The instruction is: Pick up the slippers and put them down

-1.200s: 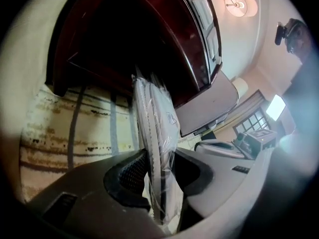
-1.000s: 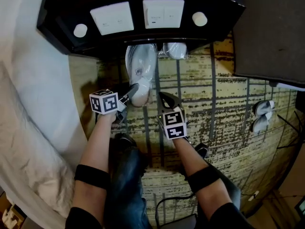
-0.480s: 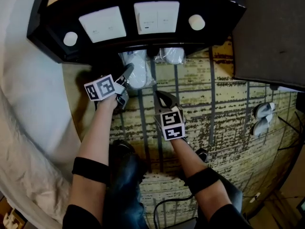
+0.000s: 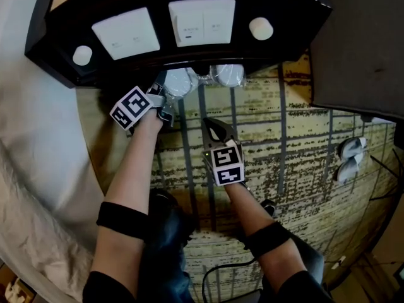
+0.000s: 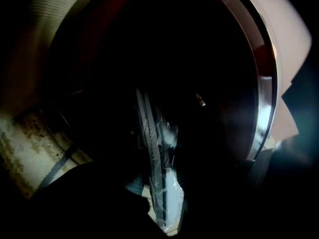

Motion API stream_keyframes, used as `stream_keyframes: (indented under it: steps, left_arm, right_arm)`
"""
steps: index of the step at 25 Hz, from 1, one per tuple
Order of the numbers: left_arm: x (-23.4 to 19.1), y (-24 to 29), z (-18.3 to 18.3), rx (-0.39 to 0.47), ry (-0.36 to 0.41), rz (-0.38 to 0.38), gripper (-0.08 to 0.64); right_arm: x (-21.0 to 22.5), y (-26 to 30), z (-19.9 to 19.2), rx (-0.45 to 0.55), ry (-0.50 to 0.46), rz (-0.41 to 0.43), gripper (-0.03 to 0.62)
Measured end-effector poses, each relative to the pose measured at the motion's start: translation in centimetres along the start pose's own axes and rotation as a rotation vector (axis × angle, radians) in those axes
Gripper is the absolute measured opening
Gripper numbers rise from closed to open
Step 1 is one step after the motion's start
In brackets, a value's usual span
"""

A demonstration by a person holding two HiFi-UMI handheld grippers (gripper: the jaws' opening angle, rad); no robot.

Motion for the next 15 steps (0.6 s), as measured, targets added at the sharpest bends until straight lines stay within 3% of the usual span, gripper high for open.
stream_keyframes:
  steps: [5, 9, 11, 14, 15]
  left_arm:
    - [-0.36, 0.2, 0.39, 0.099, -0.055, 0.051, 0.137]
    - [-0.49, 0.36, 0.32, 0.126, -0.061, 0.107, 0.159]
    - [-0.4, 0.37, 0.46, 0.13, -0.038, 0.144, 0.192]
    - [-0.16, 0.09, 0.61, 0.135, 0.016, 0.194, 0.321]
    - [-0.1, -0.15, 0.66, 0.14, 0.034, 0.205, 0.332]
  right_arm:
    - [0.48, -0.04, -0.49, -0.002, 0.005, -0.004, 0.003]
    - [0.6, -0.15, -0.5, 0.0, 0.006, -0.003, 0.003]
    - [0.69, -0.17, -0.31, 0.005, 0.005, -0.002, 0.003]
    - [0.82, -0.33, -0.29, 0.006, 0.007, -0.006, 0.003]
    - [0.81, -0.42, -0.37, 0.006, 0.008, -0.007, 0.003]
Point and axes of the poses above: the fingertips, and each gripper's own axes: y forward along the fingers, x to its right, z out of its top, the point moved 8 cm from there along -y, backward along the fingers, and after that the axes turned 6 degrees about -x, right-handed, at the moved point
